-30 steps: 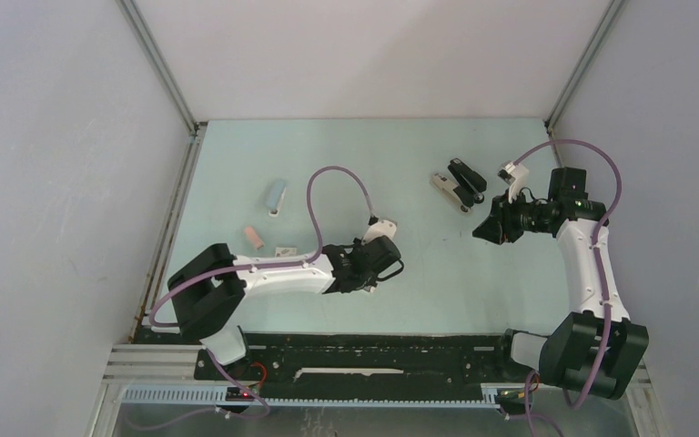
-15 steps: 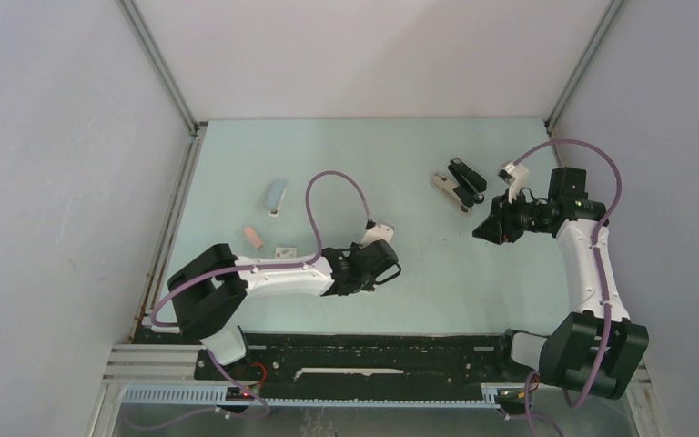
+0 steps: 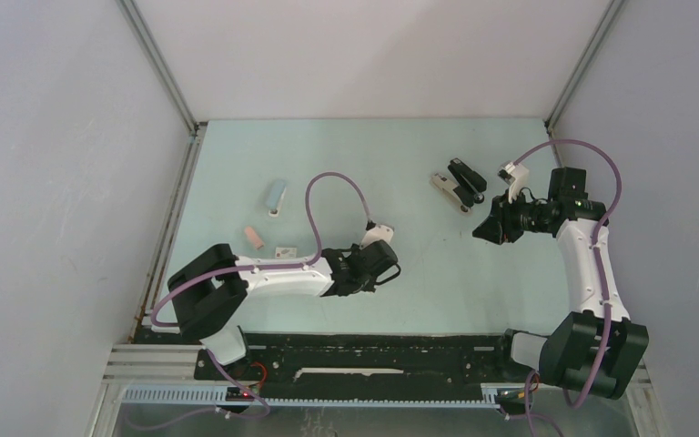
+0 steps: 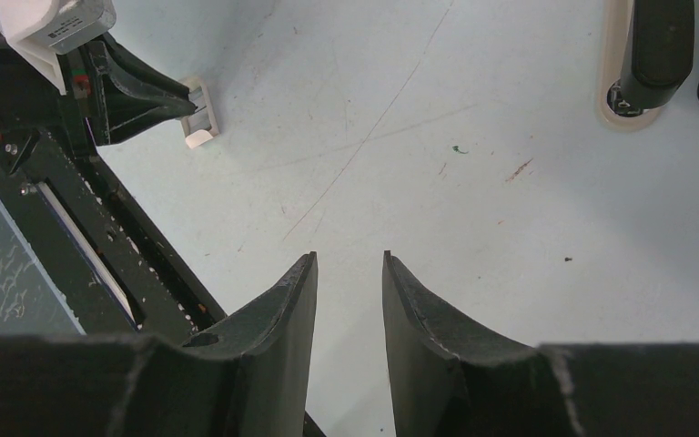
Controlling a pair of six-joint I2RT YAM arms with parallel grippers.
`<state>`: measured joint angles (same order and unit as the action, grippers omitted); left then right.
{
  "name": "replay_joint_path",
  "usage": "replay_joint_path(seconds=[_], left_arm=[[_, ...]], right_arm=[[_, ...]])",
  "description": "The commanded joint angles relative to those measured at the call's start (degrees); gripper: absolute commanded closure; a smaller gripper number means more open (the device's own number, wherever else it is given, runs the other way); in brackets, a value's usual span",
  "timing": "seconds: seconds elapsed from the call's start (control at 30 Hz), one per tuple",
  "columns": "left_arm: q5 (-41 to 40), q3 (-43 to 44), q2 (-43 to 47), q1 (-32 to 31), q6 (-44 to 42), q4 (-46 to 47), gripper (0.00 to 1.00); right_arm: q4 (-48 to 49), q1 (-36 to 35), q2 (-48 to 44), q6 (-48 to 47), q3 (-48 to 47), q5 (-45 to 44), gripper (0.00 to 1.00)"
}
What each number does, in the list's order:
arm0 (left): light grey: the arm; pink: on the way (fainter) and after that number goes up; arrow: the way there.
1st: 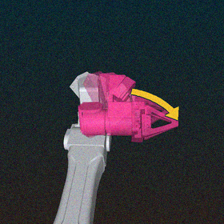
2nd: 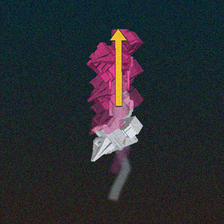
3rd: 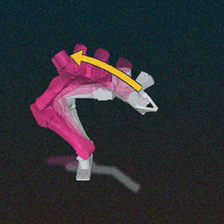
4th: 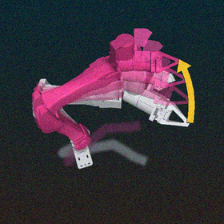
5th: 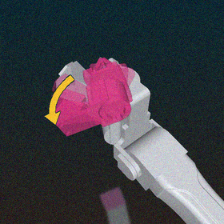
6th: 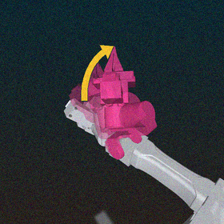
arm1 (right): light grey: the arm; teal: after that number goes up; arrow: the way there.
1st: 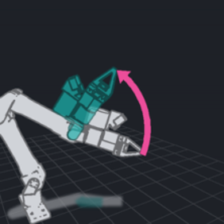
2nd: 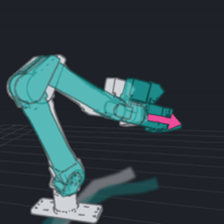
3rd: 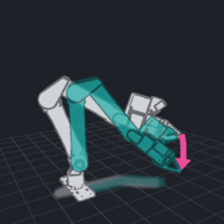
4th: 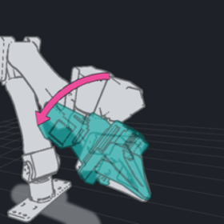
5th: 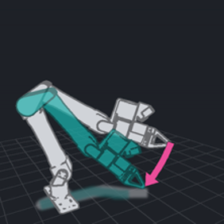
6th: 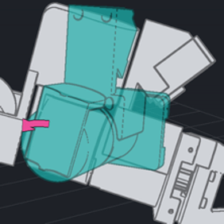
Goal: Unload the staples from the stapler
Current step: Place the staple in the staple box.
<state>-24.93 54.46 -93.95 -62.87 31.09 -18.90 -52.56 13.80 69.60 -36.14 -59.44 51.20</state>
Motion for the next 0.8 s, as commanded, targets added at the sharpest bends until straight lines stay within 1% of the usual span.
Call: replay_joint_path(seconds=[0.0, 0.77], left_arm=[[0.36, -0.66, 0.19, 0.25, 1.12, 1.58, 0.84], [0.80, -0.17, -1.89, 0.29, 1.03, 1.58, 0.83]], right_arm=[[-0.44, 0.36, 0.05, -0.95, -1.19, 1.36, 0.59], [-0.37, 0.35, 0.18, -0.91, -1.20, 1.45, 0.59]])
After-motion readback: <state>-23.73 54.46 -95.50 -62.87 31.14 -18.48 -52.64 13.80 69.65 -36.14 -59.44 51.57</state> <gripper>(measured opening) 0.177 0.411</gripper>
